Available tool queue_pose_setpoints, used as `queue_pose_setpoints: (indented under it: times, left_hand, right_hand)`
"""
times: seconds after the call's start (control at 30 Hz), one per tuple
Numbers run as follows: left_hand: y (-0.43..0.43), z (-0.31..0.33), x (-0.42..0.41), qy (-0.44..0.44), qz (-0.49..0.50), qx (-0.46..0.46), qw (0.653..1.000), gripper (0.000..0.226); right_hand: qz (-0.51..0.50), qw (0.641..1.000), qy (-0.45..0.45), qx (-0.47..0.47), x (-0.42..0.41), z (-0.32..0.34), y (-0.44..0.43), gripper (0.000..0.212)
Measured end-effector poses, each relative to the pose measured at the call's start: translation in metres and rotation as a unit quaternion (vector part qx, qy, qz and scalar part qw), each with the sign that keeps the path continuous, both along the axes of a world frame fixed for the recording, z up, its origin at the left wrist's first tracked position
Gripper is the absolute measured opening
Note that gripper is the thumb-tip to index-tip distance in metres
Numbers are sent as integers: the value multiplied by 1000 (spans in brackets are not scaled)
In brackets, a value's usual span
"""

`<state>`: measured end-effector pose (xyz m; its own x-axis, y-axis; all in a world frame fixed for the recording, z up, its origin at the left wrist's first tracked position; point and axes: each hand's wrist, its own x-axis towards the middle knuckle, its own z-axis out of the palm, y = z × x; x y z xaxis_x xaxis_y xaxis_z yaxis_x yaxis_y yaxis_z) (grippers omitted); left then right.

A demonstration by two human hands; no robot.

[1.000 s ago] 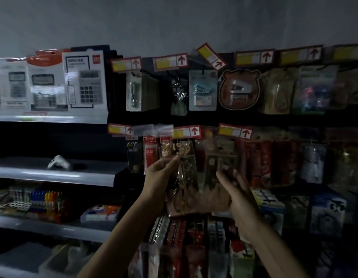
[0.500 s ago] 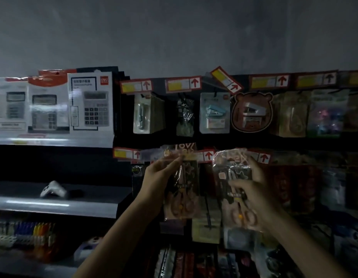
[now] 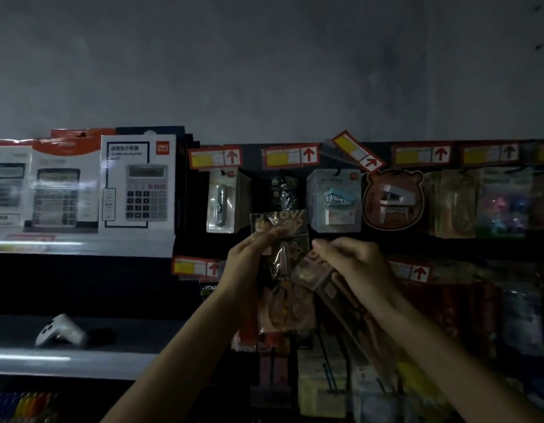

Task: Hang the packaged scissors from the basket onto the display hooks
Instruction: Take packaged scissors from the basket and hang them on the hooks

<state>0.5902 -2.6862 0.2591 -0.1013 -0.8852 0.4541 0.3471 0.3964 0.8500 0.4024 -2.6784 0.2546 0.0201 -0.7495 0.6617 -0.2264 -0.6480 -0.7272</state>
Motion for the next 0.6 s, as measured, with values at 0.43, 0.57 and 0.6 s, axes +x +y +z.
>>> queue_pose_setpoints:
  times: [0.43,0.57,0.6]
  left_hand:
    - [-40,54,12,-40,-13,-5,999,25]
    - [-45,71,12,-59,-36,22,997,39]
    - [-48,74,12,-61,-44,21,997,40]
  right_hand:
    - [-24,999,-9,48,26,76,-22,20]
    - [-26,995,-55,84,34,91,-32,12]
    - [-30,994,-63,86,36,94,-34,12]
